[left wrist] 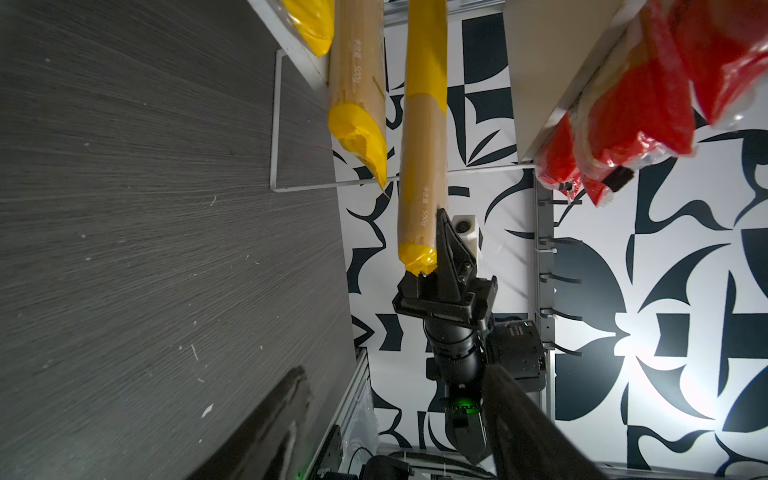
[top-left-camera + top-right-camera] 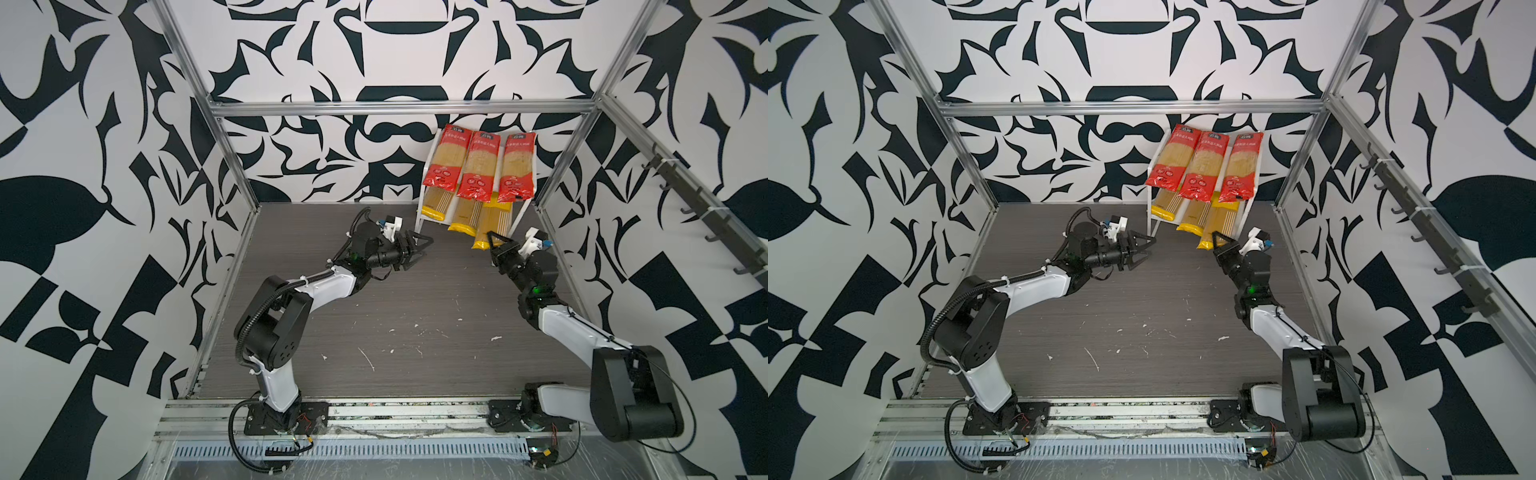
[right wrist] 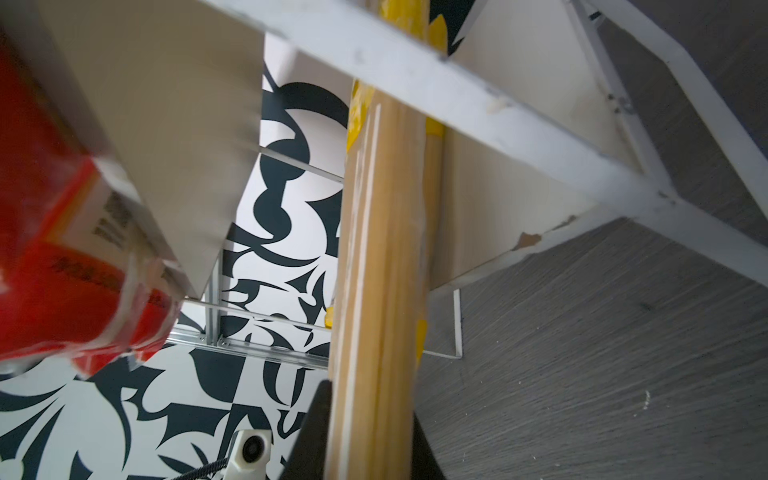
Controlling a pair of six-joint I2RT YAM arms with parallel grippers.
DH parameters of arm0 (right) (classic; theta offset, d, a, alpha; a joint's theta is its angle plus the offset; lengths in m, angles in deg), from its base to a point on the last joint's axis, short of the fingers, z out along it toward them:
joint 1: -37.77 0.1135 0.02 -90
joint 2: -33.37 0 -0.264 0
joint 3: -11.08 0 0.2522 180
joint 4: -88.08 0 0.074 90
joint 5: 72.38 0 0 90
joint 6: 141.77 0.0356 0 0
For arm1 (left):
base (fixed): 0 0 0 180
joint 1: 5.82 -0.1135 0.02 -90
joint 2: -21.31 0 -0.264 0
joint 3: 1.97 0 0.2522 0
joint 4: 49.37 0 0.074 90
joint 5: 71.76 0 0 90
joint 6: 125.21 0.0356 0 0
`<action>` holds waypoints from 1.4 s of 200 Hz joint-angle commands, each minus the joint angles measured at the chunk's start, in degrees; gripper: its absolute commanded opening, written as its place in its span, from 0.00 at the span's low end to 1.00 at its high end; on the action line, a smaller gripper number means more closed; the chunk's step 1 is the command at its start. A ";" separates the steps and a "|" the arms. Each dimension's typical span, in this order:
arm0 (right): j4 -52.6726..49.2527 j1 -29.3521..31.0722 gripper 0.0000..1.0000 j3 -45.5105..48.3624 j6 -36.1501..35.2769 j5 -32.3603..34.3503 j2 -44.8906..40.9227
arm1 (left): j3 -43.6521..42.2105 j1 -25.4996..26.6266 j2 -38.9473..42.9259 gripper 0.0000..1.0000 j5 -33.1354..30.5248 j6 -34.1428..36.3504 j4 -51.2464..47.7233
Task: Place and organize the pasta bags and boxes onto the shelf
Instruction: 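Lower the bag onto the lower tier beside the other yellow bags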
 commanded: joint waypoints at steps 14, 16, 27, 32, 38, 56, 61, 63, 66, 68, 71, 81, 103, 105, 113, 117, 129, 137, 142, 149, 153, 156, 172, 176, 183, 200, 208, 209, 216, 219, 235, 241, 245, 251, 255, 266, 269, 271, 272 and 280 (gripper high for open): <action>13.98 0.15 0.00 -5.36 -2.81 2.71 -1.22 | -1.34 -0.62 2.67 0.71 0.13 -0.13 2.46; 13.73 0.16 0.00 -5.40 -2.94 2.70 -1.14 | -1.34 -0.64 2.66 0.71 0.15 -0.13 2.43; 12.53 0.03 0.00 -5.71 -3.69 2.63 -0.52 | -1.42 -0.64 2.57 0.71 0.16 -0.13 2.56; 12.06 -0.12 0.00 -5.76 -3.80 2.55 -0.25 | -1.42 -0.64 2.49 0.71 0.23 -0.13 2.62; 11.59 -0.29 0.00 -5.85 -3.89 2.54 0.21 | -1.54 -0.60 2.42 0.70 0.24 -0.21 2.71; 10.62 -1.20 0.00 -6.28 -3.29 2.22 1.55 | -1.88 -0.63 2.44 0.70 0.33 -0.39 3.08; 10.25 -1.35 0.00 -6.59 -3.28 1.99 1.96 | -2.01 -0.60 2.44 0.70 0.33 -0.47 3.20; 9.92 -1.44 0.00 -6.67 -3.28 1.90 2.03 | -2.08 -0.59 2.47 0.70 0.33 -0.48 3.21; 9.33 -1.47 0.00 -6.87 -3.28 1.78 2.24 | -2.16 -0.59 2.48 0.70 0.33 -0.48 3.32; 8.86 -1.54 0.01 -7.14 -3.28 1.65 2.34 | -2.27 -0.57 2.57 0.70 0.33 -0.48 3.31; 8.08 -1.59 0.03 -7.43 -3.28 1.40 2.44 | -2.36 -0.63 2.57 0.70 0.33 -0.48 3.30; 5.73 -1.73 0.13 -8.20 -3.41 0.52 2.68 | -2.65 -0.73 2.69 0.70 0.25 -0.44 3.44; 3.32 -1.73 0.38 -7.32 -2.51 -0.18 1.97 | -3.37 -0.73 3.01 0.70 0.03 -0.48 3.84; 3.46 -1.73 0.39 -7.05 -2.32 -0.18 1.85 | -3.36 -0.71 3.05 0.70 0.04 -0.48 3.83; 3.30 -1.73 0.45 -6.17 -1.70 -0.38 1.03 | -3.48 -0.73 3.12 0.70 -0.02 -0.56 4.04; 2.87 -1.66 0.47 -5.66 -1.57 -0.44 0.52 | -3.53 -0.66 3.10 0.70 -0.02 -0.56 4.09; -0.38 -1.69 0.52 -4.62 -1.57 -0.53 -1.14 | -3.62 -0.68 3.11 0.70 0.06 -0.66 4.27; -3.08 -1.69 0.54 -4.00 -1.79 -0.68 -2.43 | -3.60 -0.68 3.10 0.70 0.07 -0.65 4.29; -4.93 -1.64 0.55 -3.56 -1.79 -0.90 -3.12 | -3.68 -0.72 3.11 0.70 0.03 -0.65 4.28; -7.12 -1.63 0.55 -2.91 -1.58 -1.18 -4.03 | -3.73 -0.72 3.18 0.70 -0.02 -0.57 4.27; -8.13 -1.59 0.55 -2.45 -1.46 -1.30 -4.68 | -3.81 -0.69 3.18 0.70 -0.02 -0.57 4.28; -9.12 -1.56 0.55 -2.06 -1.41 -1.44 -5.19 | -3.77 -0.73 3.28 0.70 -0.02 -0.56 4.32; -11.95 -1.62 0.55 -0.05 -1.41 -1.76 -7.64 | -4.11 -0.67 3.38 0.70 -0.19 -0.48 4.33; -12.86 -1.61 0.54 0.31 -1.48 -1.81 -8.18 | -4.20 -0.72 3.36 0.70 -0.25 -0.48 4.36; -14.20 -1.64 0.51 0.73 -1.80 -1.86 -9.16 | -4.36 -0.68 3.44 0.70 -0.27 -0.48 4.48; -14.86 -1.64 0.41 1.30 -1.94 -2.23 -10.15 | -4.56 -0.68 3.12 0.70 -0.37 -0.72 4.75; -14.71 -1.65 0.34 1.24 -2.04 -2.38 -9.94 | -4.65 -0.69 3.02 0.70 -0.37 -0.83 4.99; -14.74 -1.65 0.33 1.21 -2.04 -2.38 -9.88 | -4.65 -0.67 3.06 0.70 -0.37 -0.87 4.98; -14.60 -1.62 0.26 0.77 -2.41 -2.38 -9.43 | -4.69 -0.69 3.01 0.70 -0.37 -0.92 5.02; -14.50 -1.62 0.23 0.54 -2.60 -2.44 -9.17 | -4.70 -0.68 3.01 0.70 -0.37 -0.92 4.99; -13.25 -1.64 0.12 -1.54 -3.27 -3.21 -6.69 | -4.81 -0.73 3.14 0.70 -0.50 -0.92 5.06; -12.85 -1.62 0.10 -2.46 -3.89 -3.10 -5.64 | -4.90 -0.73 3.25 0.70 -0.52 -0.92 4.98; -12.88 -1.71 0.10 -3.25 -4.41 -3.01 -4.90 | -5.07 -0.69 3.40 0.70 -0.54 -0.83 4.97; -13.09 -1.82 0.09 -4.59 -4.87 -2.99 -3.73 | -5.17 -0.72 3.53 0.70 -0.68 -0.76 4.93; -12.93 -1.89 0.08 -5.52 -5.14 -3.06 -3.13 | -5.30 -0.72 3.68 0.70 -0.76 -0.68 4.89; -11.99 -1.93 0.07 -7.65 -5.92 -3.26 -1.22 | -5.60 -0.73 4.05 0.70 -0.98 -0.41 4.56; -12.00 -1.99 0.07 -8.29 -6.04 -3.26 -0.75 | -5.69 -0.73 4.18 0.70 -1.04 -0.33 4.59; -11.97 -2.06 0.07 -8.66 -6.03 -3.26 -0.45 | -5.74 -0.73 4.20 0.70 -1.07 -0.31 4.48; -11.92 -2.07 0.07 -8.83 -6.02 -3.26 -0.35 | -5.77 -0.73 4.22 0.70 -1.07 -0.30 4.46; -11.84 -2.25 0.07 -9.99 -6.11 -3.47 0.74 | -5.96 -0.73 4.39 0.70 -1.16 -0.17 4.36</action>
